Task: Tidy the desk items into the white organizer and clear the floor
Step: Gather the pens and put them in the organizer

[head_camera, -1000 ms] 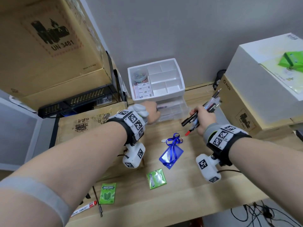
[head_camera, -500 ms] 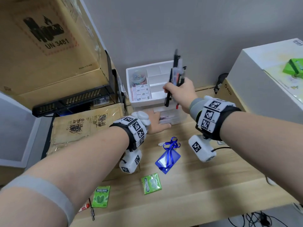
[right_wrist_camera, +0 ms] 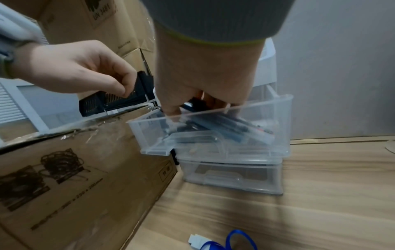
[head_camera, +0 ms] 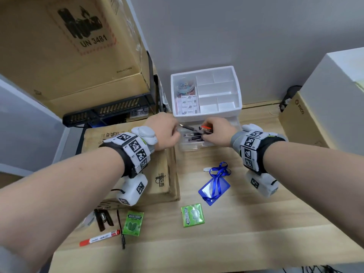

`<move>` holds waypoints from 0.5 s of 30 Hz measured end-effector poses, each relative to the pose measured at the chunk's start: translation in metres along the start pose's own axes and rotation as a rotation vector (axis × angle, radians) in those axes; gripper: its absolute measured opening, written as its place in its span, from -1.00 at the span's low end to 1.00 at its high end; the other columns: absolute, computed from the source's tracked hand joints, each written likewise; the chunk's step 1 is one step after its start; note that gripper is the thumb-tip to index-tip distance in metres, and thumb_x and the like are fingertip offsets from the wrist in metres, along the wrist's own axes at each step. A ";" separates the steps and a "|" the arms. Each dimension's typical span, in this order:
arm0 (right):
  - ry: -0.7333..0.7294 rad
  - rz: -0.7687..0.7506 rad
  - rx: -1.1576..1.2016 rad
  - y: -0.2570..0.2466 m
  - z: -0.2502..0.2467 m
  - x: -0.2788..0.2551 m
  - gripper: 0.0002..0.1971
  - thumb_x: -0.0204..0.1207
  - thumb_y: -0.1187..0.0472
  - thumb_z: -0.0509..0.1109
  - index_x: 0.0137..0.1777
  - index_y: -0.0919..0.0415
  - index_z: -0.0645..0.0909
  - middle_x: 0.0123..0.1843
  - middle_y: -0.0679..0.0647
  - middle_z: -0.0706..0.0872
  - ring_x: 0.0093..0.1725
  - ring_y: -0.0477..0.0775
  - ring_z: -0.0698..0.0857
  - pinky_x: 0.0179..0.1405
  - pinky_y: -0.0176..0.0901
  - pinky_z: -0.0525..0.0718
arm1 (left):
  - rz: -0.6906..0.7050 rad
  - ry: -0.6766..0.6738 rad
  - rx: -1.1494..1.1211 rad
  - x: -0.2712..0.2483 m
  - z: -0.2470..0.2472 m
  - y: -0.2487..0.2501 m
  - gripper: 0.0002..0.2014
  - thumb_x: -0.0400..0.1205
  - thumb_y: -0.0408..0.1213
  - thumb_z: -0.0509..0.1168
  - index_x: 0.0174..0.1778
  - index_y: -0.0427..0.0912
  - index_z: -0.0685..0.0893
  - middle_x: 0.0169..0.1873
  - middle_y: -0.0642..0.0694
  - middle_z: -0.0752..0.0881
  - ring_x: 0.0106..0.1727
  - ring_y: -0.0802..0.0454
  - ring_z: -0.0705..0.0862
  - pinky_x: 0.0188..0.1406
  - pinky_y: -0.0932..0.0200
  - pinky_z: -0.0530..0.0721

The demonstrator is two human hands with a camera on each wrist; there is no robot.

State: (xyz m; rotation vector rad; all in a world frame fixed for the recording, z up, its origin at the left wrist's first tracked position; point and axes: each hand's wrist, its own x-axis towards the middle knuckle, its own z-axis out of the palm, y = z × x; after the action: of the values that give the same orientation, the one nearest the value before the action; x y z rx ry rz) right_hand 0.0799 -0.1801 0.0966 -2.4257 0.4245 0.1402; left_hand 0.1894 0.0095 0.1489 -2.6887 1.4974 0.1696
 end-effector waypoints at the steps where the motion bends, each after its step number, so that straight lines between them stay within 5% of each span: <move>1: 0.000 -0.010 0.032 -0.003 -0.002 -0.001 -0.71 0.44 0.11 0.51 0.15 0.13 0.70 0.03 0.02 0.77 0.04 0.06 0.70 0.11 -0.07 0.69 | -0.058 0.047 -0.014 0.001 0.000 0.000 -0.83 0.53 -0.15 0.20 -0.20 -0.17 0.60 -0.23 -0.11 0.62 -0.16 -0.13 0.62 -0.27 0.01 0.64; 5: 0.034 -0.072 0.034 -0.011 -0.011 -0.012 -0.67 0.45 0.10 0.46 0.21 0.11 0.71 0.10 0.00 0.79 0.08 0.02 0.73 0.18 -0.04 0.71 | -0.199 0.186 -0.092 0.012 0.003 0.004 -0.73 0.56 -0.19 0.25 0.11 -0.25 0.50 0.05 -0.22 0.54 0.01 -0.19 0.55 -0.12 -0.07 0.63; 9: 0.211 -0.273 -0.156 -0.011 -0.009 -0.041 -0.82 0.47 0.11 0.35 0.01 0.11 0.70 -0.13 -0.01 0.76 -0.08 0.10 0.71 -0.10 -0.03 0.66 | -0.294 0.174 -0.117 0.033 0.000 0.011 -0.64 0.63 -0.16 0.21 0.27 -0.29 0.48 0.20 -0.30 0.54 0.14 -0.27 0.60 -0.01 -0.08 0.60; 12: 0.090 -0.340 -0.295 -0.004 0.004 -0.061 -0.81 0.43 0.07 0.27 -0.07 0.08 0.65 -0.28 -0.03 0.76 -0.24 0.15 0.73 -0.29 -0.05 0.63 | -0.374 0.132 -0.136 0.050 0.000 0.014 -0.64 0.69 -0.13 0.18 0.30 -0.30 0.47 0.23 -0.31 0.57 0.17 -0.28 0.65 -0.01 -0.06 0.57; 15: -0.101 -0.273 -0.405 0.004 0.016 -0.066 -0.69 0.47 0.09 0.29 0.20 0.03 0.61 -0.05 0.01 0.80 -0.06 0.18 0.76 -0.16 -0.02 0.70 | -0.389 0.099 -0.099 0.062 0.003 0.014 -0.60 0.70 -0.10 0.22 0.35 -0.30 0.44 0.26 -0.30 0.60 0.19 -0.27 0.67 0.01 -0.07 0.60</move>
State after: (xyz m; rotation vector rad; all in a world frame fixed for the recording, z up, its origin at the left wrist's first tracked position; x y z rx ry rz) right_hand 0.0163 -0.1553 0.0953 -2.8293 0.0127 0.2479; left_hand 0.2103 -0.0500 0.1384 -3.0411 0.9777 0.0925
